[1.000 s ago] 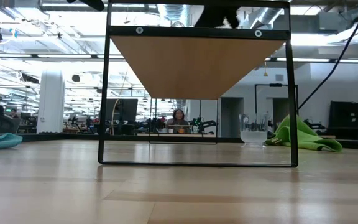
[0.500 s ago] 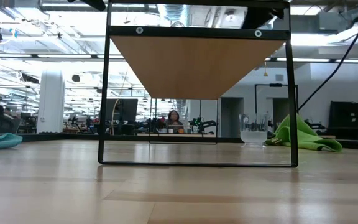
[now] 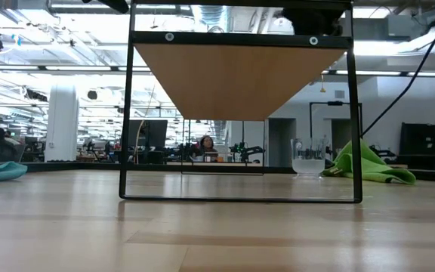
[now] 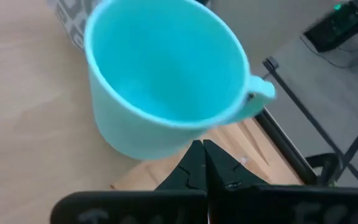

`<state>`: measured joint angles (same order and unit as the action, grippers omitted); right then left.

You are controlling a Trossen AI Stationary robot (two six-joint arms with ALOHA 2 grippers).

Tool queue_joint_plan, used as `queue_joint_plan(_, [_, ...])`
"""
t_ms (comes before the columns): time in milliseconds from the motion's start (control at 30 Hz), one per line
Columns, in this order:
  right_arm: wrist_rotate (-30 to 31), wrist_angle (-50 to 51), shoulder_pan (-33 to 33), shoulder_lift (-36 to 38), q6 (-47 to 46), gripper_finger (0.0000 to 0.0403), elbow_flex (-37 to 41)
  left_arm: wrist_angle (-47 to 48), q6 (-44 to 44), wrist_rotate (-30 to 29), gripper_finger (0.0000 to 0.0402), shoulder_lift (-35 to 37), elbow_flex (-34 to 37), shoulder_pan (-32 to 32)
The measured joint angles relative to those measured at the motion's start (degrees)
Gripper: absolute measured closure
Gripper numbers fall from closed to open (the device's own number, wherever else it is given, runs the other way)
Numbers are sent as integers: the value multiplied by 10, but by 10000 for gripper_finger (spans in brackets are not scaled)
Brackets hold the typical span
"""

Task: Stack small to large cups/mugs on shelf
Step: Adjust the blue cup on the shelf

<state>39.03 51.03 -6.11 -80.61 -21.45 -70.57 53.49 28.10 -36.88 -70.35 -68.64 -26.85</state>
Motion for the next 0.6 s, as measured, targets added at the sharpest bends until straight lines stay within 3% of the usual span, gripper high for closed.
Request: queue_joint_plan(600, [-30,-70,18,-13,54,397,0,2,-11,0,401,0,0,0])
